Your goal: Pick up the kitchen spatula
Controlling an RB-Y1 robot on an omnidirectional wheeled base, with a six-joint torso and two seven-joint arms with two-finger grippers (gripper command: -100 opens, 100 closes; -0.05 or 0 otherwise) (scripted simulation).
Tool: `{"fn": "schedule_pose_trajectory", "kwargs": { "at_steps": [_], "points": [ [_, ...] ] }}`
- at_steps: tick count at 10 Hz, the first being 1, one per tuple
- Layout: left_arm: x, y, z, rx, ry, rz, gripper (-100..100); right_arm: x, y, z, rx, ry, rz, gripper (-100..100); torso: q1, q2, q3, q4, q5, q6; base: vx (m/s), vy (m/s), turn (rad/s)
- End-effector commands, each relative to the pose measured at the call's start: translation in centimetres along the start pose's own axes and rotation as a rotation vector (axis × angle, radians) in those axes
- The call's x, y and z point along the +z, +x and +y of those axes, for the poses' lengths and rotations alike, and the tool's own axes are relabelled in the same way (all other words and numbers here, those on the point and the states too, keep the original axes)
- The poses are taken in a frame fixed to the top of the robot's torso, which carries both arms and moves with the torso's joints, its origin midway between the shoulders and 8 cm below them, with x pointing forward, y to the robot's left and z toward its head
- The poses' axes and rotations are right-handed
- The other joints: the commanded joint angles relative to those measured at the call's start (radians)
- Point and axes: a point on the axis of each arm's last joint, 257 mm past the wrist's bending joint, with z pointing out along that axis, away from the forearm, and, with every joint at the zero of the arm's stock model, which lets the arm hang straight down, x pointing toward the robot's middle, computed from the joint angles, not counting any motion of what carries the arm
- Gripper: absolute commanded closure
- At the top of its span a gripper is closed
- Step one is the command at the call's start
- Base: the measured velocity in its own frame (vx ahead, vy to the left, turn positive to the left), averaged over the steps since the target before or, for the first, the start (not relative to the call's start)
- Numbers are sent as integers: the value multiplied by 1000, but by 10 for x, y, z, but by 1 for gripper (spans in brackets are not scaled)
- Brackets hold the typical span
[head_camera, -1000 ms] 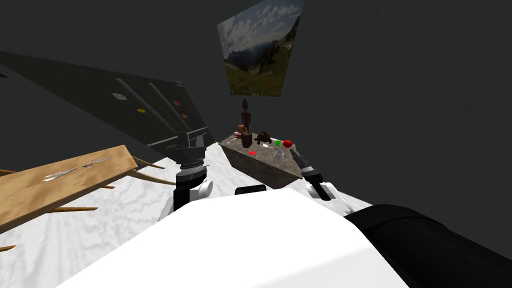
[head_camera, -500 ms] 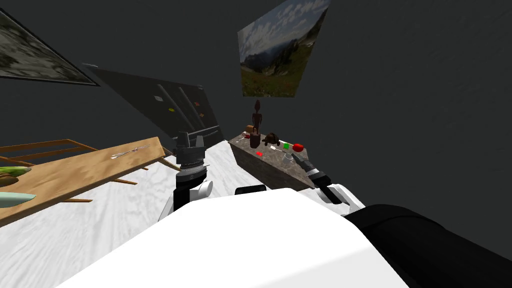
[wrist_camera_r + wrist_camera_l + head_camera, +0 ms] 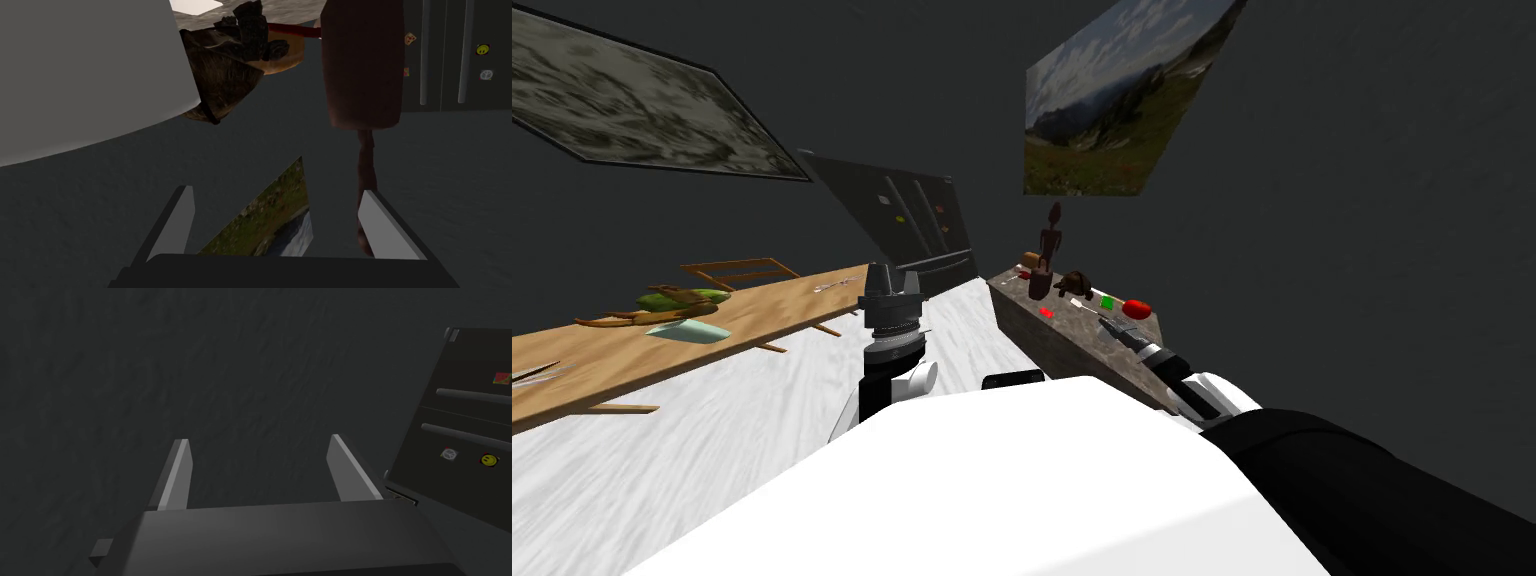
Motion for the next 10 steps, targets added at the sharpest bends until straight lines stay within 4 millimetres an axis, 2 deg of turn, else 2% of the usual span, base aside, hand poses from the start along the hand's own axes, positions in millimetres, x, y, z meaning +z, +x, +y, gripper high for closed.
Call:
{"fn": "schedule_pose_trajectory", "kwargs": {
  "at_steps": [1,3,4,5,6,8,9,10],
  "points": [
    [0,0,0,0,0,0,0,-6,5,-11,-37,4,51,-100,0,0,0,0,0,0,65,42,178],
    [0,0,0,0,0,0,0,-30,31,-36,-88,19,181,-100,0,1,0,0,0,0,70,50,358],
    [0,0,0,0,0,0,0,-33,36,-42,-108,27,205,-100,0,-1,0,0,0,0,68,30,223],
    [0,0,0,0,0,0,0,-47,49,-56,-130,36,278,-100,0,0,0,0,0,1,68,24,334],
    [0,0,0,0,0,0,0,-49,51,-57,-137,39,286,-100,-1,0,0,0,0,0,56,7,156],
    [0,0,0,0,0,0,0,-81,75,-81,-174,52,431,-100,-2,0,0,0,0,0,81,12,330],
    [0,0,0,0,0,0,0,-86,79,-88,-186,64,453,-100,-2,-1,-1,0,0,1,70,2,176],
    [0,0,0,0,0,0,0,-107,90,-103,-201,78,532,-100,-2,0,0,0,0,1,71,14,279]
  ]
}}
